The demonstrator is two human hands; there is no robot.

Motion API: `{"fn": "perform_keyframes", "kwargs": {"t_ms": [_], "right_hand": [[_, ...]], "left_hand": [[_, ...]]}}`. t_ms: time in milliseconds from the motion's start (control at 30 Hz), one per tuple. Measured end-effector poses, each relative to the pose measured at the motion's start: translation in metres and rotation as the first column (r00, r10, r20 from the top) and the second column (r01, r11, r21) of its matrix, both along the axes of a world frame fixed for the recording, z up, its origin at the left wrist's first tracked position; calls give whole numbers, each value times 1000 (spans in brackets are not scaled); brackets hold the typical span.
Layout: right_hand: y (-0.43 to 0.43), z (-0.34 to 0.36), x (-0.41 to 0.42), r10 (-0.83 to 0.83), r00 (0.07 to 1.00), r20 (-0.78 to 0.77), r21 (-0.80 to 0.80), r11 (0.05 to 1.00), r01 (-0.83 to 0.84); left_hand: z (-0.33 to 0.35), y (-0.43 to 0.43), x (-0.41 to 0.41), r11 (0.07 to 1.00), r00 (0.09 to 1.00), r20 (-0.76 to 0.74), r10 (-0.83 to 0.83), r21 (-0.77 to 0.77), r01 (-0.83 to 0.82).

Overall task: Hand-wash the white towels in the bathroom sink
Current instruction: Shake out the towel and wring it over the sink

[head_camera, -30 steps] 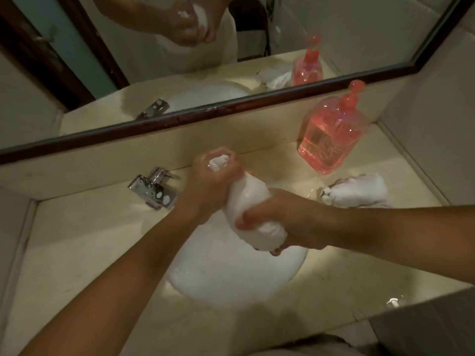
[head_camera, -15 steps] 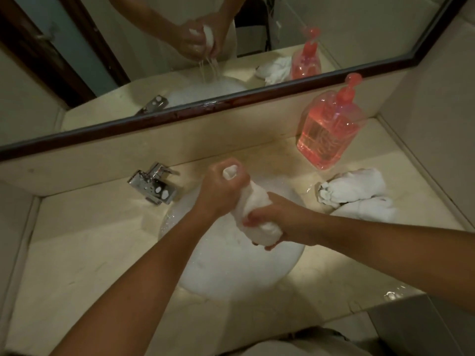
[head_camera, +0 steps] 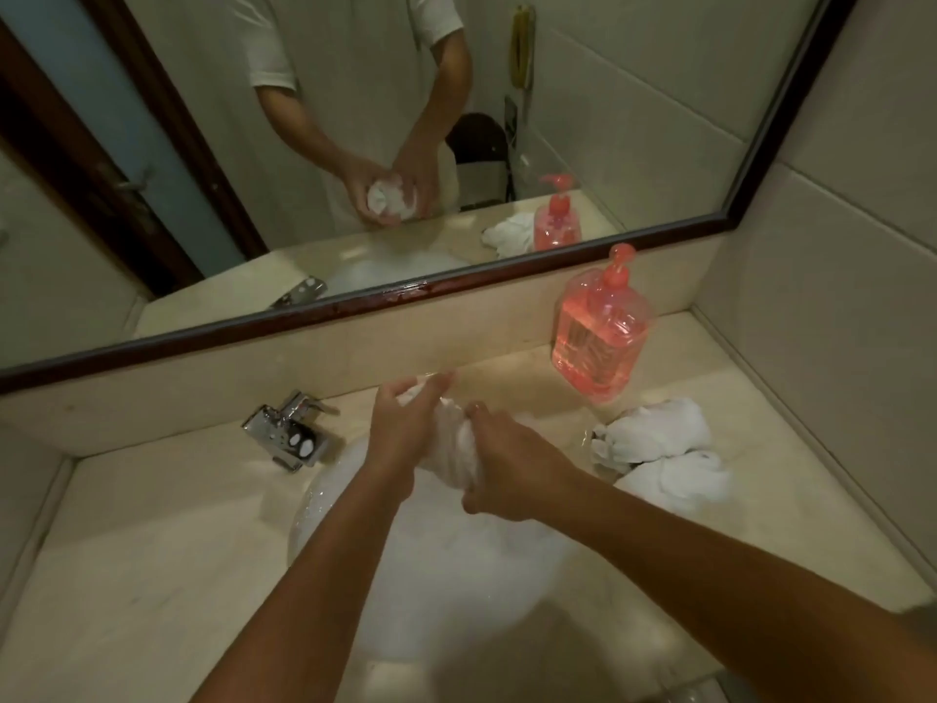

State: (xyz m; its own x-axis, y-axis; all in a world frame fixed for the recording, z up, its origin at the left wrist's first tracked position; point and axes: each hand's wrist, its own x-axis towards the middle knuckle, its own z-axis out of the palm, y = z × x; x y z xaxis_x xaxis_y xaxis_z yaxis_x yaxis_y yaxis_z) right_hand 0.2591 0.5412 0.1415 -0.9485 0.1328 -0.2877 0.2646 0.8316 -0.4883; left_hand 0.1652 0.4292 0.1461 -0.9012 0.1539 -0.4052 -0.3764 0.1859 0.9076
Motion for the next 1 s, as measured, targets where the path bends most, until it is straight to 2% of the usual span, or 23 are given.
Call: {"fn": "perform_keyframes", "kwargs": {"t_ms": [100,200,267,333,367,400,467,500,567,700,867,933,1000], "right_hand": [[18,9,0,-80,996,42,-282,955,89],[28,19,4,-139,985,106,-534,827,174],[26,26,7,-131,977,170,-733,646,214],[21,27,10,-38,968,248,-913,325,247],[18,29,12,50,960,276,-949,169,265],[14,29,13,140,947,288,-957,62,282],[6,28,15,257,928,272,-953,-64,297],[1,26,16,278,925,259,-947,-113,300],[-6,24,16,255,926,278,-934,-152,323],[-11,31,18,190,920,344,-933,-44,358],[-26,49,13,149,908,392,-918,1,396],[-40,50,10,145,902,407,-909,-29,415],[-55,49,7,125,900,418,-898,-92,430]], "left_hand": [[9,-13,-2,989,993,64,-100,119,92],[9,-31,-3,956,993,48,-108,279,90],[7,-36,-2,908,995,-14,-95,408,93],[6,-35,-2,831,987,-46,-154,534,154],[5,-33,-4,778,978,-26,-206,602,180],[4,-32,-5,709,961,-7,-276,673,208],[-1,-31,-4,509,919,-39,-392,823,252],[-5,-31,-4,438,911,-59,-408,863,252],[-3,-31,-8,407,918,-76,-390,879,247],[15,-48,-23,501,903,-119,-412,799,334],[23,-74,-27,608,918,-52,-394,734,303],[27,-83,-31,601,903,-50,-427,731,324],[31,-94,-37,550,880,-32,-473,770,323]]}}
